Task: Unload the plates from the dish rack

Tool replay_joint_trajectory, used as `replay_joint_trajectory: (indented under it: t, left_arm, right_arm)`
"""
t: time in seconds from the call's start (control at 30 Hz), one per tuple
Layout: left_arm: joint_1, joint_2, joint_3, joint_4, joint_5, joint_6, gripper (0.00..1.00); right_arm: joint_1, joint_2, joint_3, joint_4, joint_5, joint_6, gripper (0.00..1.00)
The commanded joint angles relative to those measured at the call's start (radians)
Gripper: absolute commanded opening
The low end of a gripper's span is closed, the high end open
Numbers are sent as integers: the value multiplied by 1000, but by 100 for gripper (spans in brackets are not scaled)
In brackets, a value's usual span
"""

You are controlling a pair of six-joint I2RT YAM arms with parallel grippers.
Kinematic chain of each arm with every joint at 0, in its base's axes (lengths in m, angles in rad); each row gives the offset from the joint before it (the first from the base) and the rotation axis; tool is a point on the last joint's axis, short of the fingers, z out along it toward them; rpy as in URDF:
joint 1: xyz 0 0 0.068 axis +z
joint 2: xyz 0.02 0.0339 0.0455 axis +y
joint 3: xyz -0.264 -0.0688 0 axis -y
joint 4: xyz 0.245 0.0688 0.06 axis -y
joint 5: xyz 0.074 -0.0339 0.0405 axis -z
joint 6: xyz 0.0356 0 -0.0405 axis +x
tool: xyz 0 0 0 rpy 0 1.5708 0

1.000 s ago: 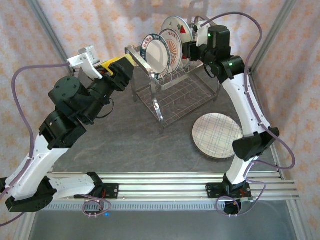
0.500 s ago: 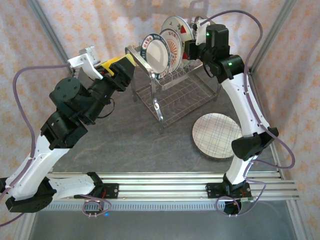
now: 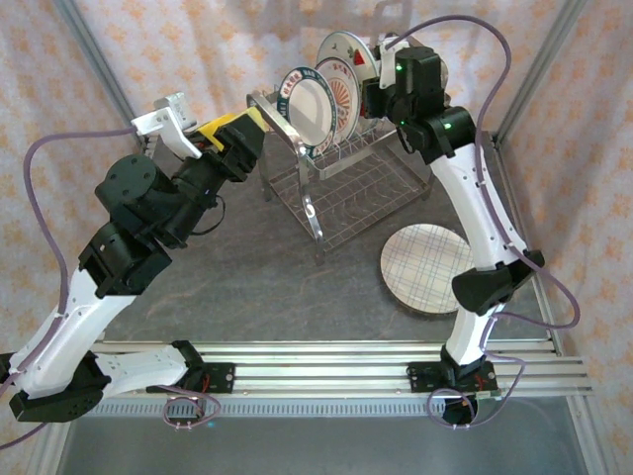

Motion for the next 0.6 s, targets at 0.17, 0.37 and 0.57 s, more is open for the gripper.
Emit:
replay_joint_trajectory:
  t: [0.17, 0.37, 0.57]
  left_arm:
    - [7, -18, -14, 32, 0, -1, 61]
    - [7, -14, -18, 36, 9, -13, 61]
    - [7, 3, -18, 43, 39, -30, 61]
  right_arm:
    - [57, 4, 106, 56, 83, -17, 0]
    - [59, 4, 163, 58, 129, -26, 0]
    - [59, 0, 208, 68, 156, -27, 0]
